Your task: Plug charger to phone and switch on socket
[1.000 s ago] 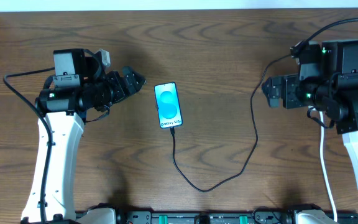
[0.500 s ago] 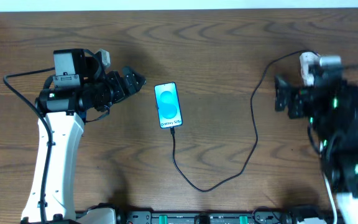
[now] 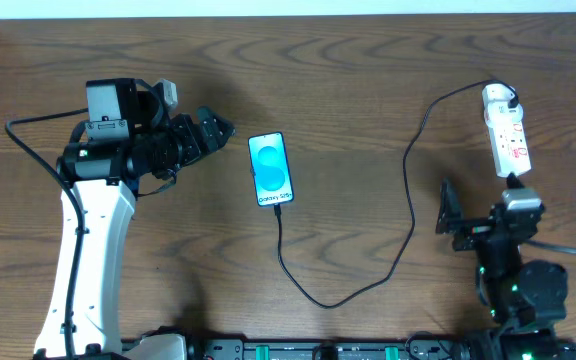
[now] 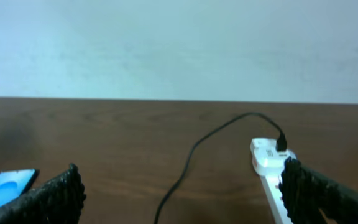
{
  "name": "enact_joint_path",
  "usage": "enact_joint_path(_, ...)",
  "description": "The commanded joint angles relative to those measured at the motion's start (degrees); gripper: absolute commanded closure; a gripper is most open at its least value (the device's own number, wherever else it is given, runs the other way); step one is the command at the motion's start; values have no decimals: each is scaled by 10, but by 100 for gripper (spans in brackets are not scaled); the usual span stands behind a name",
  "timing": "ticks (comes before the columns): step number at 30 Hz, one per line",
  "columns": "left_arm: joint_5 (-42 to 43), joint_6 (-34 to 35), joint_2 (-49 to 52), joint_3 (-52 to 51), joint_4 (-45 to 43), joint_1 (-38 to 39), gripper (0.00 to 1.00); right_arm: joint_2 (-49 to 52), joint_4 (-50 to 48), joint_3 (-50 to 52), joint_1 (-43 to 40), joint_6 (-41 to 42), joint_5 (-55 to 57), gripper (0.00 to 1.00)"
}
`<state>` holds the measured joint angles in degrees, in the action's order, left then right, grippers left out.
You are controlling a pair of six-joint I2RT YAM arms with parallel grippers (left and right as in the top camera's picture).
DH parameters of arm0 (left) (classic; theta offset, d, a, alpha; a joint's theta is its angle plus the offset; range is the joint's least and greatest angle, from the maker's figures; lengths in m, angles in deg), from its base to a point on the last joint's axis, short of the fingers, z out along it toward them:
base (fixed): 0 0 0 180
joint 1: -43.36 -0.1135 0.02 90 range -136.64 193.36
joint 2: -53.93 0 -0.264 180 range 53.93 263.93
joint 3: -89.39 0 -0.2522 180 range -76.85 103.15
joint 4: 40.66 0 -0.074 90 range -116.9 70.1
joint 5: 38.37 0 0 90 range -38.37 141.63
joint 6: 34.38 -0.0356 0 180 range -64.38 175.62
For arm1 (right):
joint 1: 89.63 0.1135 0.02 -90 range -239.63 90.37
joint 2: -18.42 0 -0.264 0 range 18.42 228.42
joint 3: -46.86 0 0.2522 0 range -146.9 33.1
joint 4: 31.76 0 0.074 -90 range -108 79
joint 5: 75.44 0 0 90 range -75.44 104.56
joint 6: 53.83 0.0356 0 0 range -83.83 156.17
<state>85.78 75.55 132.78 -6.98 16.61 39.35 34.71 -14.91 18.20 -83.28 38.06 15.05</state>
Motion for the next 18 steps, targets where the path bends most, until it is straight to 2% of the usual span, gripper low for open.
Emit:
enact_joint_path(1,-3,3,-4,-3,2,2,2,-49,-11,49,0,-3,7,1)
enact_joint_path(11,-3,3,-4,-3,2,2,2,-143,-16,130,1,-3,9,1)
enact_joint_path(18,-3,3,-4,-3,2,2,2,-160,3,146,1,-3,9,1)
